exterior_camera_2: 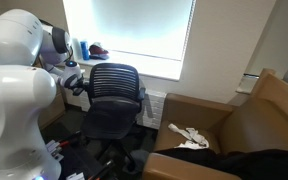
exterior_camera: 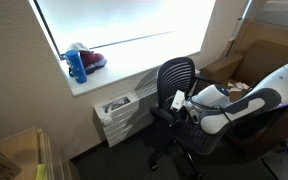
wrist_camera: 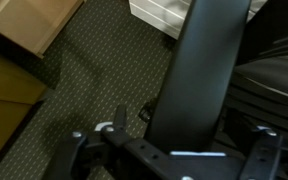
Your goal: Pick the black garment on the chair, put it on the sofa then move the black chair
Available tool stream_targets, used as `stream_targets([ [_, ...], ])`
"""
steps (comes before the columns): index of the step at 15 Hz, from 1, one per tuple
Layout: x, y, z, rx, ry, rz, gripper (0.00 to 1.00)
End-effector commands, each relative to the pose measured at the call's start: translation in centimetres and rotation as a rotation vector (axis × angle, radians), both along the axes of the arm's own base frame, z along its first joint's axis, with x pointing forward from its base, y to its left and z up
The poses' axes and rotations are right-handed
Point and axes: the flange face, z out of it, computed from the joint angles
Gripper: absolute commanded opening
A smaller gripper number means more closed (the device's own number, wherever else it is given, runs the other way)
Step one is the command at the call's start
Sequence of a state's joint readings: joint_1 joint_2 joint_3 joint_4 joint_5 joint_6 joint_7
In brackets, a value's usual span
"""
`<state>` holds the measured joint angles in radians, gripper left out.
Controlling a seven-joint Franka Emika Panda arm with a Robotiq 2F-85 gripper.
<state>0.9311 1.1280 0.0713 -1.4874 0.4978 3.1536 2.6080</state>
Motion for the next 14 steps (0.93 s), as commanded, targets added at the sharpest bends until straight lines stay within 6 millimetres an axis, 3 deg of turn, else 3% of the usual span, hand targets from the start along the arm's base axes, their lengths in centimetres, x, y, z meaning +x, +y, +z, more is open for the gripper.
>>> stream_targets([
  [1,0.2,0.3,1.0,0.011,0.022,0.003,1.0],
  [4,0.4,0.3,2.4,0.022,0.048,0.002,1.0],
  [10,2.3,-4.8,7.4,-0.107,-0.034,-0.096,1.0],
  [14,2.5,-9.7,13.1,-0.149,-0.046,-0.191,1.0],
])
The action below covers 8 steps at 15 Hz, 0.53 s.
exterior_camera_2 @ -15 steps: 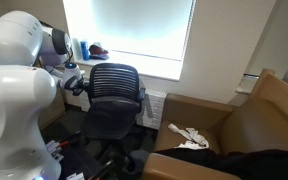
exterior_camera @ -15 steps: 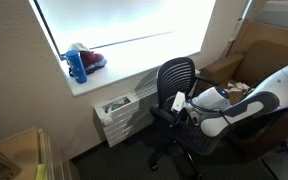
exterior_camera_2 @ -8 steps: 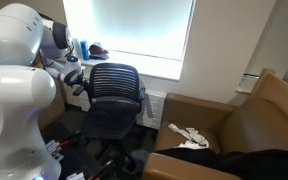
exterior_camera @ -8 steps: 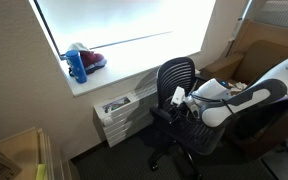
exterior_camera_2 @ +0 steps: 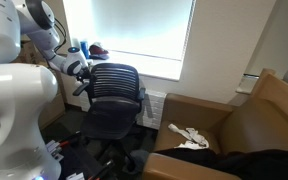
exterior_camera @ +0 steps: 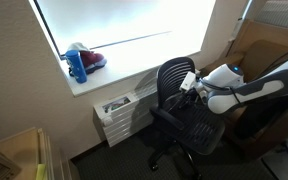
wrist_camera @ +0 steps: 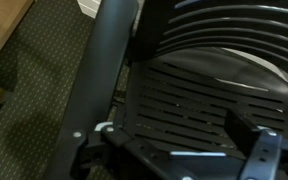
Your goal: Pick the black garment on the chair, put it on the sofa then move the black chair
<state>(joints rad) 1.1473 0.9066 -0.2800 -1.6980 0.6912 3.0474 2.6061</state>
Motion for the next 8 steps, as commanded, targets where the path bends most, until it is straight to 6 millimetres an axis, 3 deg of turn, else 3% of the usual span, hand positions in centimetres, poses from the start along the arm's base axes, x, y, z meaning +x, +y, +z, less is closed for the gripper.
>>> stream_targets([
  [1,-1.3,-5.5,5.8,-0.032,0.041,-0.092,1.0],
  [4,-2.0,-10.4,9.1,-0.044,0.042,-0.179,1.0],
  [8,-4.6,-16.9,11.4,0.015,0.021,-0.244,1.0],
])
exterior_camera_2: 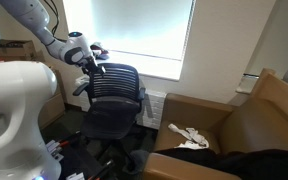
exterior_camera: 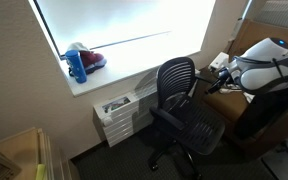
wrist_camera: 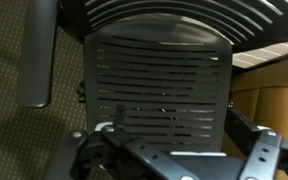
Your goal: Pick the black garment on the chair, put it on the sofa then move the black chair
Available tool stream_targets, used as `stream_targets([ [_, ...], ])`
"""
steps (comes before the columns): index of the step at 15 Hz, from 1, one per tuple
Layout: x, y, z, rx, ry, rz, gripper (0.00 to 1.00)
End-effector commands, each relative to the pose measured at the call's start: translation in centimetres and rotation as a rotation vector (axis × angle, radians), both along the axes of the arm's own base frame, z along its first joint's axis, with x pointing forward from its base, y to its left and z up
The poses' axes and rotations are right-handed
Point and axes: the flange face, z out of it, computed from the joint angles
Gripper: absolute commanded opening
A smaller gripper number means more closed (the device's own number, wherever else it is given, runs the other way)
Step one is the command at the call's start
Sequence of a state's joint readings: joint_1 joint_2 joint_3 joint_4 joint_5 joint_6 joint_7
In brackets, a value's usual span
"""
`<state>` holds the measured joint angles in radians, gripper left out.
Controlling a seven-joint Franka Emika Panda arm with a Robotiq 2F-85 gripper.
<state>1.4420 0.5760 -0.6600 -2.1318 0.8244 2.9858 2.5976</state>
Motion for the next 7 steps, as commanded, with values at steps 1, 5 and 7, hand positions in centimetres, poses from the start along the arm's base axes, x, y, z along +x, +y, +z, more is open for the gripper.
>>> stream_targets([
  [1,-4.3,-5.8,2.1,0.099,-0.009,-0.065,1.0],
  [5,-4.1,-5.8,1.7,0.1,-0.041,-0.082,1.0],
  [7,-4.3,-6.2,2.4,0.117,-0.041,-0.084,1.0],
])
